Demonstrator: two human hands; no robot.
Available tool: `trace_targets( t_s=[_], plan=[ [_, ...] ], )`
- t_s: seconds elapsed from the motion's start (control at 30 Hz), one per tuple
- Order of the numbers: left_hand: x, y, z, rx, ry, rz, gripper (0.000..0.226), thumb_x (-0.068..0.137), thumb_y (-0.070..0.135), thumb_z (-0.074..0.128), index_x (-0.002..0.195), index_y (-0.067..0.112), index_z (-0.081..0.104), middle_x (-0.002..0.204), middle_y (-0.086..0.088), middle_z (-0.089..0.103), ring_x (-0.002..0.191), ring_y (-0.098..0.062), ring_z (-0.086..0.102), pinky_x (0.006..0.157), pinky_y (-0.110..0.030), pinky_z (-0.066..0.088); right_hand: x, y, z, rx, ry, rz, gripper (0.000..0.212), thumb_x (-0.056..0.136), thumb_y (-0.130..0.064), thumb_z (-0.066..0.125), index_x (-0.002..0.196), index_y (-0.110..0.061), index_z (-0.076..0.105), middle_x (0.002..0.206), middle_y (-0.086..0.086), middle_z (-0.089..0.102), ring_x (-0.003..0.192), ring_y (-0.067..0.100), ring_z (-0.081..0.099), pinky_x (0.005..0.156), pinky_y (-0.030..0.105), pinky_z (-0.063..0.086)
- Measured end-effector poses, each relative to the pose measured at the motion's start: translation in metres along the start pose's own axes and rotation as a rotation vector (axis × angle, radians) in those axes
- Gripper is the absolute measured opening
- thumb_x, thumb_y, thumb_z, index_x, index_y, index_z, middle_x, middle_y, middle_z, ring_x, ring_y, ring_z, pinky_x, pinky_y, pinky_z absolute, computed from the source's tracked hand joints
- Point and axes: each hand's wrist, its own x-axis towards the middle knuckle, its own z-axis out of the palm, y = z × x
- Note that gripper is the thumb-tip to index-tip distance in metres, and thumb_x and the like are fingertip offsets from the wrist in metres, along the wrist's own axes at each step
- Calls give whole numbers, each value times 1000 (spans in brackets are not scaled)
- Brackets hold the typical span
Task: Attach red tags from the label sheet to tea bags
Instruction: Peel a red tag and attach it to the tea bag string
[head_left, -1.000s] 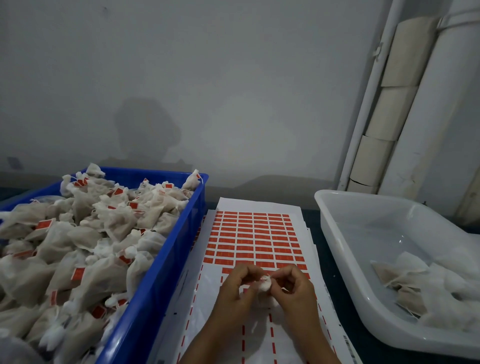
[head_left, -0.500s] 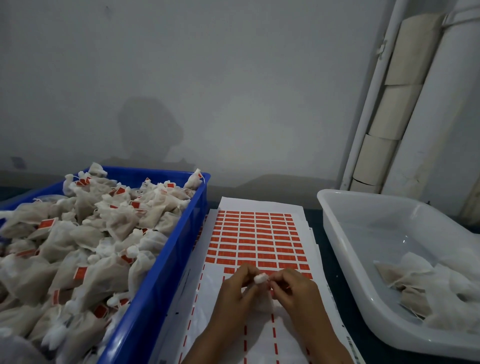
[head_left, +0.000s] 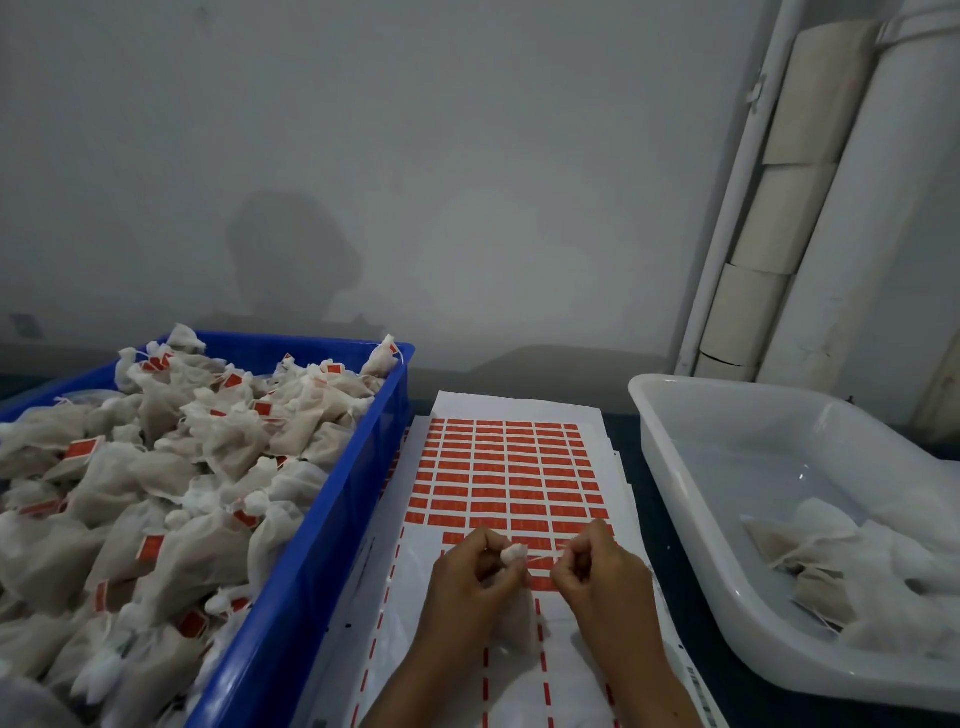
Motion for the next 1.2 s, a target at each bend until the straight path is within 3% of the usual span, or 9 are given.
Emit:
trace_targets(
  t_s=[0.13,0.43,0.77,0.87,0.93,1.03,1.1,1.17,1.2],
  plan=[
    [1,2,-2,10,-28,-6,10,83,36,63,85,27,57,84,24,63,79,1,63,56,-3,45,0,3,0,36,34,26,24,78,-24,69,86,-22,46,88,-11,62,56,-1,52,57,-4,32],
    [-3,0,-6,44,-143,11,9,86,39,58,81,31,58,85,25,62,84,-3,62,68,-8,47,1,7,-2,82,-25,15,21,81,-24,66,90,-24,47,88,-19,56,63,0,57,63,-3,37],
    [-1,2,-10,65,-158,47,18,87,41,55,75,28,61,73,24,64,77,1,62,65,-8,45,0,5,1,185,82,115,19,81,-20,66,76,-25,49,72,-25,53,61,1,59,55,0,38],
    [-2,1,-15,34,-166,20,20,92,39,47,79,29,59,76,30,63,79,4,62,59,-4,43,0,5,0,266,5,80,14,85,-21,62,78,-27,52,77,-17,62,67,7,64,66,11,52],
    [-1,1,-20,-42,-172,-28,24,95,40,37,94,29,58,90,31,64,88,10,61,58,0,44,3,7,-7,360,-33,138,2,87,-26,57,86,-27,56,86,-12,67,74,6,67,72,21,57],
    [3,4,-29,-62,-147,-104,26,97,42,27,96,30,51,97,33,55,83,15,58,54,1,44,11,17,-22,403,-12,241,8,90,-30,51,97,-32,54,99,-14,65,74,3,67,61,18,55],
    [5,2,-30,-36,-134,-109,24,97,42,26,96,35,48,103,33,49,86,13,56,66,-4,45,12,26,-29,350,-15,307,17,91,-29,51,108,-32,48,105,-12,59,81,5,65,65,20,53],
    [4,-1,-27,-4,-176,-116,28,97,44,25,115,38,46,117,31,43,103,8,52,86,-13,44,10,34,-31,278,-62,386,30,92,-26,50,121,-28,42,112,-7,54,95,12,61,77,30,52],
    [4,-2,-24,5,-193,-117,32,97,45,24,120,37,45,119,29,44,105,6,52,86,-14,44,8,37,-31,267,-88,421,34,92,-25,49,125,-26,40,115,-6,53,96,13,60,78,31,52]
  ],
)
